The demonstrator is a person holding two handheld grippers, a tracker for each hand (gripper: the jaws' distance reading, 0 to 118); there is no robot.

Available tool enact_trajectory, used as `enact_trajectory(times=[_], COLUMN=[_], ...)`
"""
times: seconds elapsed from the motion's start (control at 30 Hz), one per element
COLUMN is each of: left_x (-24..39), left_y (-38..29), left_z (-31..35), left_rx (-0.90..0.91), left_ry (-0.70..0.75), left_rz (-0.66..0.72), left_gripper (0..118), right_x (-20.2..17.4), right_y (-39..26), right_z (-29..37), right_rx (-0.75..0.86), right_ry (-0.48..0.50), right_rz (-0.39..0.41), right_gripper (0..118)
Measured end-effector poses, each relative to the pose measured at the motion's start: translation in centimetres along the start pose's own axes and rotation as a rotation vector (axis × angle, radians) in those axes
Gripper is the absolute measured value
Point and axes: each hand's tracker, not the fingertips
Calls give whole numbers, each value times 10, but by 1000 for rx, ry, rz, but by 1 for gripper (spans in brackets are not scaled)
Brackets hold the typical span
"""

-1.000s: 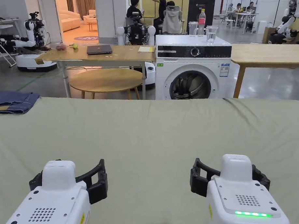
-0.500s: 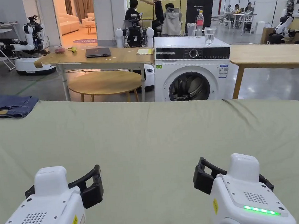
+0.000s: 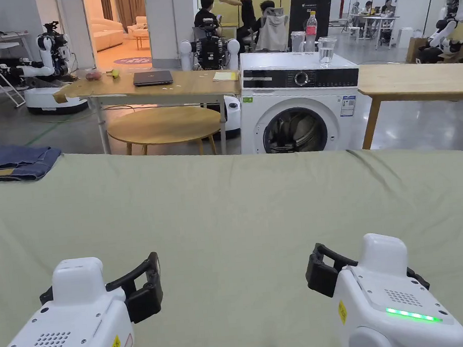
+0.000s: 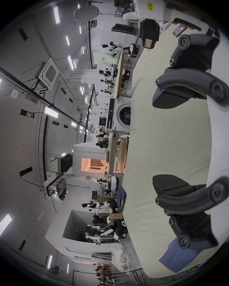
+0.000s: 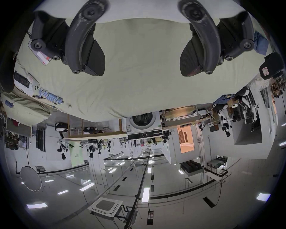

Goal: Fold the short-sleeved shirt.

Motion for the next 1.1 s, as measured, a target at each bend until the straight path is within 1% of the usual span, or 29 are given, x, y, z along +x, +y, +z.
enact_trajectory(times=[0.1, 0.27, 0.57, 0.63, 0.67, 0.77, 0.9, 1.03, 1.1], left_x=[0, 6, 16, 18, 19, 19, 19, 19, 18], left_y=[-2, -5, -6, -6, -6, -6, -5, -5, -5], left_z=[0, 0, 1, 2, 2, 3, 2, 1, 0], left_rx=[-3, 18, 82, 108, 122, 152, 155, 135, 126], left_ry=[21, 80, 79, 77, 76, 56, 64, 63, 60], left_rz=[-3, -77, -116, -121, -120, -105, -106, -122, -124], left_gripper=[89, 89, 89, 93, 96, 96, 96, 95, 96], right_x=[1, -1, -14, -16, -16, -16, -14, -15, -16], right_y=[0, -3, -11, -12, -12, -11, -8, -6, -3], right_z=[-2, -5, -5, -4, -4, -4, -3, 1, 0], right_rx=[-8, -18, 2, 9, 11, 4, 8, 38, 28], right_ry=[12, 24, 9, 10, 11, 19, 35, 37, 34], right_rz=[0, 16, 103, 118, 122, 125, 107, 126, 134], right_gripper=[100, 100, 100, 100, 100, 100, 100, 100, 100])
